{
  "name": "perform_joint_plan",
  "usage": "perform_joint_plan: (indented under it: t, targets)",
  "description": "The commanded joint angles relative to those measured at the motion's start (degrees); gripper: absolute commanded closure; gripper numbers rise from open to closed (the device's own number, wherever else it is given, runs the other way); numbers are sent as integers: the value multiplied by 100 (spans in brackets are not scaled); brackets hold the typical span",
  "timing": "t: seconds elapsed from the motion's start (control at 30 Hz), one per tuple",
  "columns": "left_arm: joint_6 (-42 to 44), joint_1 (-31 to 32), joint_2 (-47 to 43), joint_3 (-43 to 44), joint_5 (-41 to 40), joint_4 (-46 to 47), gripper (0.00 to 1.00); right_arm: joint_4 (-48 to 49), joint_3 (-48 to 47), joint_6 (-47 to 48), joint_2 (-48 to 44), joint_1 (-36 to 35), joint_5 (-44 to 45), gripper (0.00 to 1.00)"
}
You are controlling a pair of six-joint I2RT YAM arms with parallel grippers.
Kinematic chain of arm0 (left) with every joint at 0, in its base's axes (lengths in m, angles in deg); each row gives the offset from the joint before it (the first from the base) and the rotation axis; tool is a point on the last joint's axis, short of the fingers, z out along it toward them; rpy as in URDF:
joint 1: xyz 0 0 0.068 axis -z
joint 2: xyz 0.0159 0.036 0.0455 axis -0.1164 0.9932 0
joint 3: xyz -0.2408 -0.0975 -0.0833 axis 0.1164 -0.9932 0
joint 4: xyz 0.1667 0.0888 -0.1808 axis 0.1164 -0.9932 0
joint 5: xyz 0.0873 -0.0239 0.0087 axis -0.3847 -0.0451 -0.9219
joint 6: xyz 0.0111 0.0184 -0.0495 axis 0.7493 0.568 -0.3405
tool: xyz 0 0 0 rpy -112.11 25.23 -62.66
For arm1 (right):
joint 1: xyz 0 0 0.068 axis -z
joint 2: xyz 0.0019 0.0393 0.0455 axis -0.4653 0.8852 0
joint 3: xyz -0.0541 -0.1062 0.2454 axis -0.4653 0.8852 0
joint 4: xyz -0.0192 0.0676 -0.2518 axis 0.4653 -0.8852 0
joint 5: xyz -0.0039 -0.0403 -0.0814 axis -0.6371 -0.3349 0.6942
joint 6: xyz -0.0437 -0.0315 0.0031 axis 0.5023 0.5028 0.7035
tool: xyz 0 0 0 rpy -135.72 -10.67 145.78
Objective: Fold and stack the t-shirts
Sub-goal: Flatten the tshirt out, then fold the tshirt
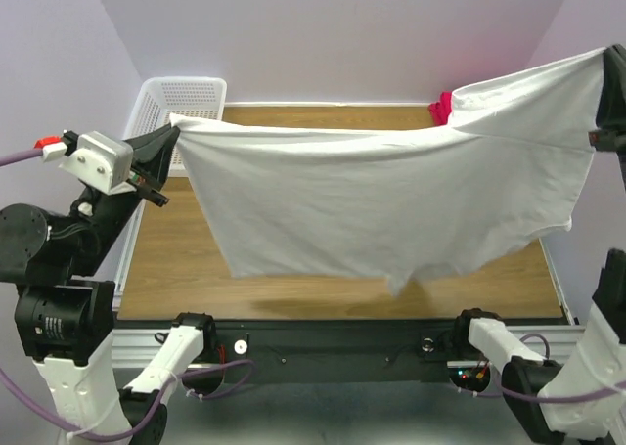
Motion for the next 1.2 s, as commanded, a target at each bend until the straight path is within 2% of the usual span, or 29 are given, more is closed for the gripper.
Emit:
perform_joint_plan:
  t: [0.0, 0.17, 0.27, 0.43, 0.57, 0.7, 0.87, 1.03, 1.17]
  targets:
    - [57, -20, 572, 84, -206, -533, 100, 5, 253, 99, 759, 32, -228, 99]
    - [75, -20, 915, -504, -206, -832, 100, 23, 1297, 125, 1050, 32, -808, 99]
    - [92, -20, 1152, -1286, -452, -806, 100, 40, 2282, 247, 1156, 32, -1133, 99]
    - [-31, -11, 1906, -2359, -480, -438, 100, 444, 4099, 362, 1436, 32, -1520, 100]
    - [-84, 103, 2680, -2887, -567, 186, 100, 962, 4955, 476, 1893, 23, -1538, 99]
    - [-93, 147, 3734, -2959, -795, 995, 100, 1638, 5106, 415, 2657, 23, -1398, 99]
    - [92, 129, 5280, -2440, -1015, 1390, 100, 1947, 4510, 441, 3781, 23, -1301, 99]
    - [163, 112, 6135, -1598, -1103, 1488, 100, 2018, 3868, 354, 4530, 32, -1362, 99]
    - [303, 112, 6320, -1227, -1147, 1550, 100, 2009, 3446, 266, 4847, 23, -1397, 99]
